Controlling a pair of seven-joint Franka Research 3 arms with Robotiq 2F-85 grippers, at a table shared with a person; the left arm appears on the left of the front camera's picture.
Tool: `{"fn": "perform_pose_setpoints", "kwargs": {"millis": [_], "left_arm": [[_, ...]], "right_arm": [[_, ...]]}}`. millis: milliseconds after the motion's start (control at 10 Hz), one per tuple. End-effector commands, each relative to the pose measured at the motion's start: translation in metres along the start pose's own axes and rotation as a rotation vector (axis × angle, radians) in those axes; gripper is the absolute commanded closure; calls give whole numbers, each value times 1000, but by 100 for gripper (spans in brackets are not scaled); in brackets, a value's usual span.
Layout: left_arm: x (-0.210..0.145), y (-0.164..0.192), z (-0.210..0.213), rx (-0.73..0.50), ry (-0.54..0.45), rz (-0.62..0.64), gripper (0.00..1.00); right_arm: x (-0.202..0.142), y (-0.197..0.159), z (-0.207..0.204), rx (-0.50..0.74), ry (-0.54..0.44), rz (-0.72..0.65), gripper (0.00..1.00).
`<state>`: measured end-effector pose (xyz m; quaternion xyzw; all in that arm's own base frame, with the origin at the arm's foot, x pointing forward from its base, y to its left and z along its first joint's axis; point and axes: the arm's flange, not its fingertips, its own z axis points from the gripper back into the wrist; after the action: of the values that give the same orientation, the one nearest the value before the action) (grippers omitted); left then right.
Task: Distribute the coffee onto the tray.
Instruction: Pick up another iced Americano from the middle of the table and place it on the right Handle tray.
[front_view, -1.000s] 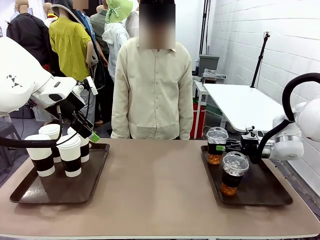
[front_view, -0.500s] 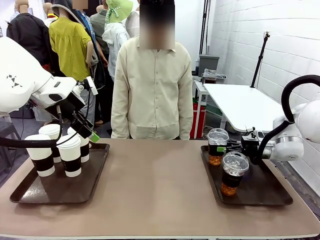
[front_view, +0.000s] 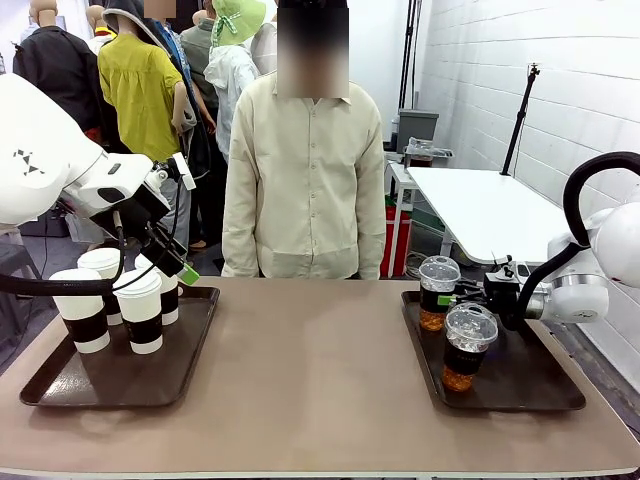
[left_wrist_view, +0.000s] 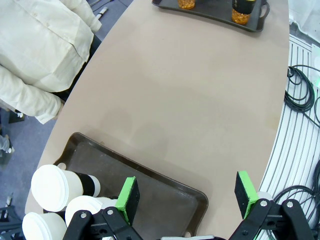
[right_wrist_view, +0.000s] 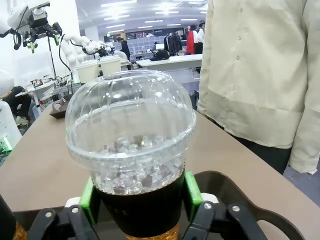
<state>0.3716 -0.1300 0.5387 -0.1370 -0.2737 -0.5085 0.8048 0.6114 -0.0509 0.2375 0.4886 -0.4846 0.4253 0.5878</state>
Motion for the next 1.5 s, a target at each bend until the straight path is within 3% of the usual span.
{"fn": "perform_pose_setpoints", "kwargs": {"millis": [0, 1300, 1400], "left_arm": [[-1, 2, 1, -14, -8, 1, 0], [-1, 2, 1, -14, -8, 1, 0], [-1, 2, 1, -14, -8, 1, 0]], "right_arm": [[4, -3, 4, 25, 11, -24, 0], [-8, 17, 43, -60, 44, -87, 0], [-12, 6, 41, -48, 32, -73, 0]]}}
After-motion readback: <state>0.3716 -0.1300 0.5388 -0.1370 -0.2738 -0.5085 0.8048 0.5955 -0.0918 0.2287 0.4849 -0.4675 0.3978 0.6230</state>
